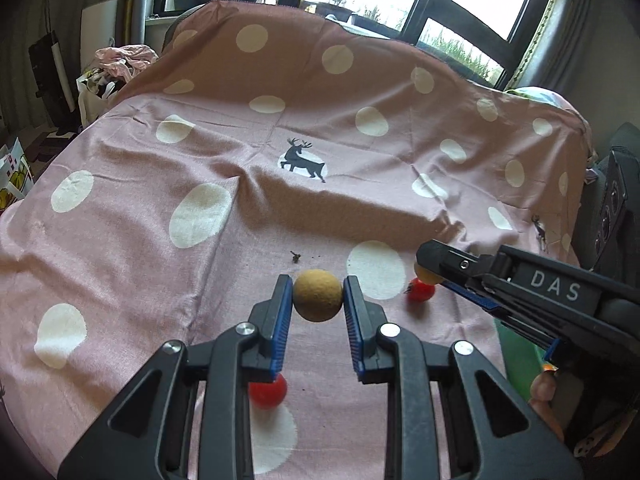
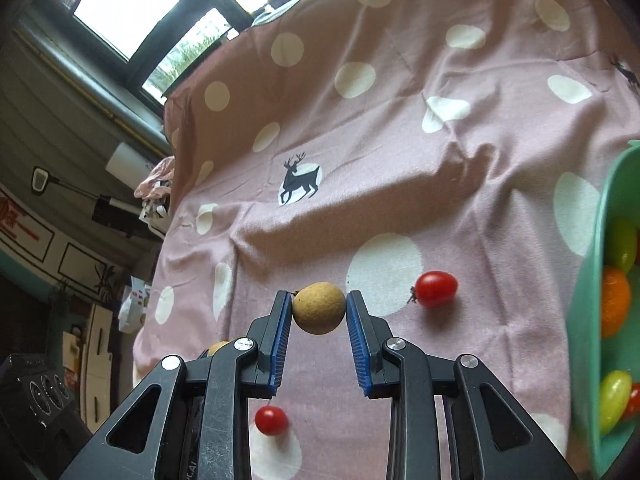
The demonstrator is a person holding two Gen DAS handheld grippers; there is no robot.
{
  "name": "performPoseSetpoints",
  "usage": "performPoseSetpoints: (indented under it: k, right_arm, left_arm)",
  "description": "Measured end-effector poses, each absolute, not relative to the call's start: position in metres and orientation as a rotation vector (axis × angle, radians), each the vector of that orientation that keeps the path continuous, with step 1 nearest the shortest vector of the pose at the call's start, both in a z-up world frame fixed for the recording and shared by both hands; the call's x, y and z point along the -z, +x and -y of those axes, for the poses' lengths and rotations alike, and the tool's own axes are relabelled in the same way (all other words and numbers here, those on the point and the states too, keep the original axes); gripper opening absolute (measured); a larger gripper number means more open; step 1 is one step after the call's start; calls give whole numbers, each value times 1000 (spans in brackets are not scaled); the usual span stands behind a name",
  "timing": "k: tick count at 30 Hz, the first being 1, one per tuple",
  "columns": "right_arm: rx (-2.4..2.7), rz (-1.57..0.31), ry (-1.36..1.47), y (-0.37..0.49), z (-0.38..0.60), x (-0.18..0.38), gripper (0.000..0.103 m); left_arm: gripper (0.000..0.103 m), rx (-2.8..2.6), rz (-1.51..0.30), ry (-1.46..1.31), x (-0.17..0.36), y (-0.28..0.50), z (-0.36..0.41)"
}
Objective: Organize fruits
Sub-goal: 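Lift the small tan fruit with the right gripper and carry it to the bowl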
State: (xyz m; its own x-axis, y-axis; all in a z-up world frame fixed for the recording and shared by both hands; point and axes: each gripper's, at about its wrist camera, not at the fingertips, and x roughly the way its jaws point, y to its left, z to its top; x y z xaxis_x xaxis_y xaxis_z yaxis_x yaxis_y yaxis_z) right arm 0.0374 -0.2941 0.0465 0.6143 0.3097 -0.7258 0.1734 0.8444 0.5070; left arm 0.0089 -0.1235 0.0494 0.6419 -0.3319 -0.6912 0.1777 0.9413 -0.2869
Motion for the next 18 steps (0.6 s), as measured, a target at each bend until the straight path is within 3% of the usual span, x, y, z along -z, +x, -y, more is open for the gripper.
performPoseSetpoints:
  k: [18]
  right_arm:
    - [83,-749,661,-50,356,-70,30]
  left_arm:
    - [25,487,-724,-149,-88,-43,167]
